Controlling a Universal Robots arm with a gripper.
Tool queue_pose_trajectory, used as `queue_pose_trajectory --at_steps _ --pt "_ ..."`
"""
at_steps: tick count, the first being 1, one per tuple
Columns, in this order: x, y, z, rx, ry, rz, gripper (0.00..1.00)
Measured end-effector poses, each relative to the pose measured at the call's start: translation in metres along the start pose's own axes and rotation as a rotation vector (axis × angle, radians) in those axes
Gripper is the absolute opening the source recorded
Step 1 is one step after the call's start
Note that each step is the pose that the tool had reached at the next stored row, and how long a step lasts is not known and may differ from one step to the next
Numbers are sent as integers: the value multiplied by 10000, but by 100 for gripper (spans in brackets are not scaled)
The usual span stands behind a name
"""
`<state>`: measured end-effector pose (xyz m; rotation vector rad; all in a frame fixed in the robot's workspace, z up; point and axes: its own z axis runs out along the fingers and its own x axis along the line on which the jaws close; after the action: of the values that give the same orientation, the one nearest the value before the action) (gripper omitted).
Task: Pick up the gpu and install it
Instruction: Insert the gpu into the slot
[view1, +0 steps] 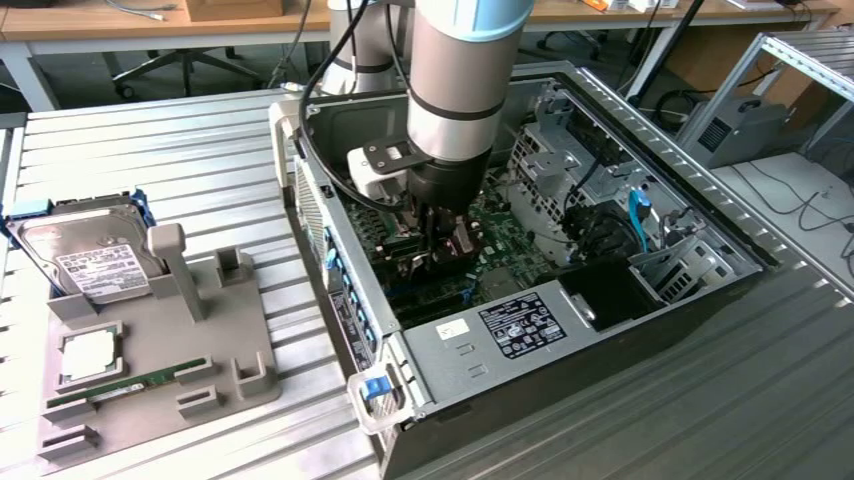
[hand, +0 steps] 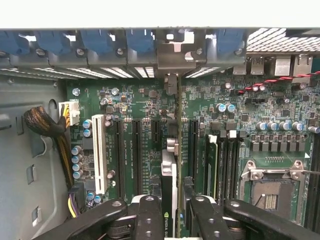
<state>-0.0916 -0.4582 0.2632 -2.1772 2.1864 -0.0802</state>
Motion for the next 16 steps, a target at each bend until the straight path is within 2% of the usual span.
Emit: queue_pose_trajectory --at_steps 7,16 --pt "-1 14 -3 2 5 1 26" --pt "-8 60 -4 38 6 1 26"
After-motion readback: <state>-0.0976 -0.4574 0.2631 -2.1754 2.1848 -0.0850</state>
